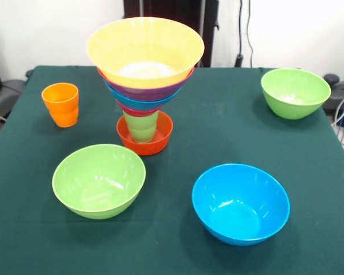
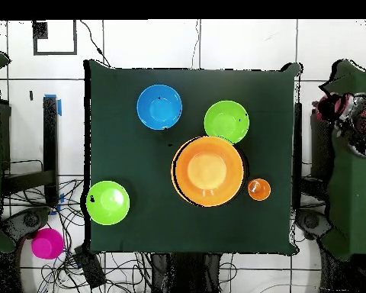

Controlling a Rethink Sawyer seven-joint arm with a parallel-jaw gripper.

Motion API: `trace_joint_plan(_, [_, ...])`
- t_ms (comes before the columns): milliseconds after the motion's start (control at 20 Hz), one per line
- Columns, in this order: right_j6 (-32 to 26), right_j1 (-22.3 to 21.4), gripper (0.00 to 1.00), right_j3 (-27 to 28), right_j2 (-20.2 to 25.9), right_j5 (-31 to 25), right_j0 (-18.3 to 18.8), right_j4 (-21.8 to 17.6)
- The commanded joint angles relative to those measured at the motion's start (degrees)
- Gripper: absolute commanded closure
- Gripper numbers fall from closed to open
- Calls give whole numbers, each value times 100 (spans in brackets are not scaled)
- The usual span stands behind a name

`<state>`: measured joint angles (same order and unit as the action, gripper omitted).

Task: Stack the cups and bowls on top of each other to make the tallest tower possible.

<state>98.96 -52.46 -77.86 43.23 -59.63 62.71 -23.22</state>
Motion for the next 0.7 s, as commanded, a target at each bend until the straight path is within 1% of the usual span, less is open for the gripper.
trace_joint_plan(50, [-413, 110, 0, -1488, -88, 669, 18, -19])
trace_joint_plan(400, [-270, 251, 0, -1857, -99, 1168, 152, -64])
trace_joint_plan(550, [-97, 308, 0, -2068, -135, 1409, 179, -36])
trace_joint_plan(700, [110, 440, 0, -2305, -166, 1765, 183, -31])
